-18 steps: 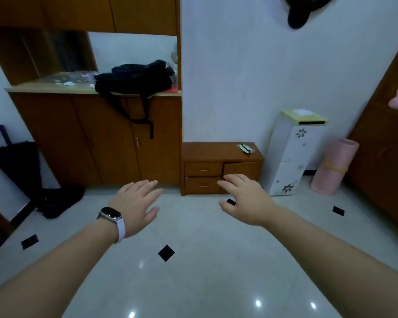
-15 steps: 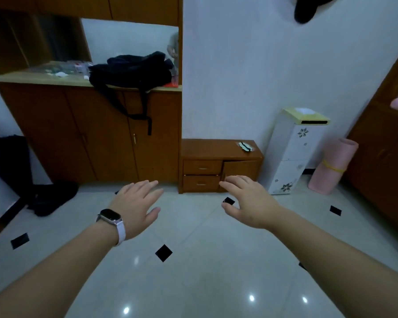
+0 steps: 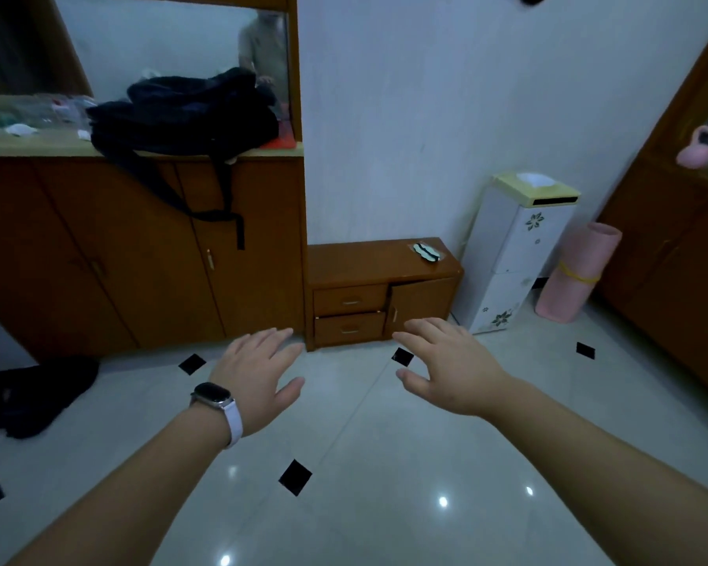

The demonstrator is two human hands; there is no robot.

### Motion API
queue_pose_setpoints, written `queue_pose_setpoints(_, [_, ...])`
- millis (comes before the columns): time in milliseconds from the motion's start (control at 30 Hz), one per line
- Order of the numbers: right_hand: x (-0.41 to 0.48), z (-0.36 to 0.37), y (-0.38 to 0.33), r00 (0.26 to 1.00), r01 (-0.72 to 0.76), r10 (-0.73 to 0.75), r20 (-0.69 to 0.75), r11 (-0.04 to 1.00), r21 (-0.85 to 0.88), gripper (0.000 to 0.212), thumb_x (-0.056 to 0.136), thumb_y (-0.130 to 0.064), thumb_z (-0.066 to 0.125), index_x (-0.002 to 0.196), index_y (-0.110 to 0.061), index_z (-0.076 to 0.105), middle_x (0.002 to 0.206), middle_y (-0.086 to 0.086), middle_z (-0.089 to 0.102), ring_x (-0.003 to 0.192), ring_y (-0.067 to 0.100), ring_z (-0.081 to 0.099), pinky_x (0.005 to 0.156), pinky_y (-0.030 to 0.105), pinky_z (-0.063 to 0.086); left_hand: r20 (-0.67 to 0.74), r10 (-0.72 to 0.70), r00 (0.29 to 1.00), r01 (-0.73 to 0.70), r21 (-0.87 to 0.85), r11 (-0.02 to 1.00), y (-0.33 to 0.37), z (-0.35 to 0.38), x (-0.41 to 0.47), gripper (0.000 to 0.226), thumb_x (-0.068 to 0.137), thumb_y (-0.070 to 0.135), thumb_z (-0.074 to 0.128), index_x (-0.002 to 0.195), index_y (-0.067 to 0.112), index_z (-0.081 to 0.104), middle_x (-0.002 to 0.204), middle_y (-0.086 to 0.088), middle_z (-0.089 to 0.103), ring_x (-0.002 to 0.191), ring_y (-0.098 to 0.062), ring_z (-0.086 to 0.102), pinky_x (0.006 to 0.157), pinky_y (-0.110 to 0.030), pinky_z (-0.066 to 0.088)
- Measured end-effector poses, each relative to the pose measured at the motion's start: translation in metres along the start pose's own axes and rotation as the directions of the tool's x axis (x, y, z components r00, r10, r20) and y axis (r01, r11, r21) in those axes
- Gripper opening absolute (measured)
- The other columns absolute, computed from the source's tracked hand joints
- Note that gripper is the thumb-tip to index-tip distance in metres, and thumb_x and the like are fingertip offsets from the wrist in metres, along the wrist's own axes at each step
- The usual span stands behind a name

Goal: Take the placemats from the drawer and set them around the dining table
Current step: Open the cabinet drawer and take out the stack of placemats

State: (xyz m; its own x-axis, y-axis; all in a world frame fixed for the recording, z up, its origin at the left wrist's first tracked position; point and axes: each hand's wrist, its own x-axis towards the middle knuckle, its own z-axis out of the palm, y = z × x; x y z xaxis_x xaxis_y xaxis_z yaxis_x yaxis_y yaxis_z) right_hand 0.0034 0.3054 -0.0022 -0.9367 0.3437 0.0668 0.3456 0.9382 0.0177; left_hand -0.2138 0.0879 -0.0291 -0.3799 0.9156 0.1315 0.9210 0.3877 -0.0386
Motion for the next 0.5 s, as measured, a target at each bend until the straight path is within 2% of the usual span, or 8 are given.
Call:
queue_pose_setpoints(300, [0.078, 0.038, 0.062, 1.000, -0.016, 0.016, 0.017, 0.999, 0.039, 0.061, 0.093, -0.059, 0.040, 0.145, -0.029, 0.041, 0.152, -0.002, 0.039, 0.141, 0.023, 0.031, 0.110, 0.041, 0.031, 0.047, 0.020, 0.999, -0.019, -0.024, 1.000, -0.009, 0.032, 0.106, 0.059, 0.086, 0.056, 0.031, 0.129, 0.026, 0.057, 0.138, -0.003, 0.054, 0.126, -0.027, 0.051, 0.101, -0.048, 0.040])
queue_pose_setpoints(500, [0.166, 0.069, 0.135, 0.999, 0.030, -0.032, 0.015, 0.995, 0.096, 0.061, 0.092, -0.060, 0.038, 0.144, -0.029, 0.043, 0.150, -0.002, 0.041, 0.140, 0.024, 0.032, 0.111, 0.043, 0.031, 0.066, -0.040, 0.997, 0.040, 0.006, 0.999, -0.012, 0.057, 0.205, 0.062, 0.085, 0.057, 0.032, 0.136, 0.027, 0.051, 0.139, -0.001, 0.053, 0.128, -0.026, 0.049, 0.103, -0.047, 0.037])
